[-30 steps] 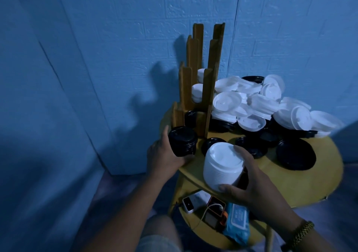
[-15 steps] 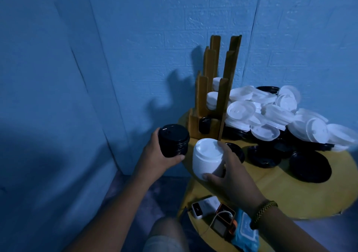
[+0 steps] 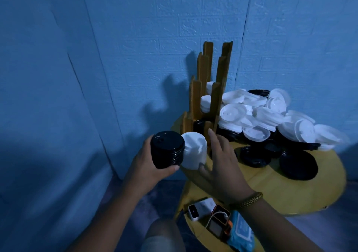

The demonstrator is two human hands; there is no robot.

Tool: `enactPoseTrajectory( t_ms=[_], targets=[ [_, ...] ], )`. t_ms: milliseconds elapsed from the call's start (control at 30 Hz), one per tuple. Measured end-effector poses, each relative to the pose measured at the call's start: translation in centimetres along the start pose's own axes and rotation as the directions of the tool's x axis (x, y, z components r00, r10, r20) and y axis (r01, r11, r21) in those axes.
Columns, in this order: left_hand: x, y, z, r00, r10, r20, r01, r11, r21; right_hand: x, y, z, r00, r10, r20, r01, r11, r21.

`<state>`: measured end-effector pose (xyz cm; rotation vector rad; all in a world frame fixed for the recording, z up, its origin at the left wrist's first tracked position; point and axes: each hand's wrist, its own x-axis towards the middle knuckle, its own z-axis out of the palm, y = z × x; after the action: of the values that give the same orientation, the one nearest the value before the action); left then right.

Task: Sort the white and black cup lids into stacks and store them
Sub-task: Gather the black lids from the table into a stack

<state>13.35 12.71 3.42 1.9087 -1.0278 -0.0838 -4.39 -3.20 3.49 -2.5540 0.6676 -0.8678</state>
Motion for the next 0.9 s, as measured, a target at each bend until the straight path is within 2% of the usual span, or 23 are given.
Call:
enactPoseTrajectory(
  t_ms=[100,167,267,400,600,733,900],
  targets=[
    [-1.5,2.2,1.0,0.997,0.051,0.058,-0.051,0.999,0.009,-2.3,-1.2,-3.1,0.999,-0.044,-0.008,0.044,0.941,0.334],
    [-2.4,4.4,2.3,0.987,0.098,0.129,-0.095,0.995,-0.025,-3.2,-1.6,-4.9,1.000,-0.009,0.014,0.002,0.899,0.438],
    [-3.1,7.6,5.1,0.959,0.163,0.233,-0.151,0.986,-0.066,-4.2,-0.7,-6.9,0.998,0.041,0.048,-0.059,0.888,0.456],
    [-3.3,10.1,10.2,0.916,0.205,0.345,-0.187,0.979,-0.087,-6.4,2.5,-9.3,0.978,0.198,0.062,-0.204,0.862,0.465],
    [-2.9,11.1,16.1,0.840,0.173,0.514,-0.162,0.985,-0.066,-9.0,7.5,-11.0,0.928,0.369,0.056,-0.348,0.801,0.488],
    [-2.1,10.6,17.2,0.828,0.168,0.534,-0.207,0.978,0.013,-9.2,9.0,-10.4,0.916,0.401,0.025,-0.359,0.788,0.500],
    [-1.2,9.5,16.8,0.835,0.143,0.531,-0.246,0.961,0.129,-8.4,9.3,-10.3,0.889,0.447,-0.101,-0.320,0.763,0.562]
  ],
)
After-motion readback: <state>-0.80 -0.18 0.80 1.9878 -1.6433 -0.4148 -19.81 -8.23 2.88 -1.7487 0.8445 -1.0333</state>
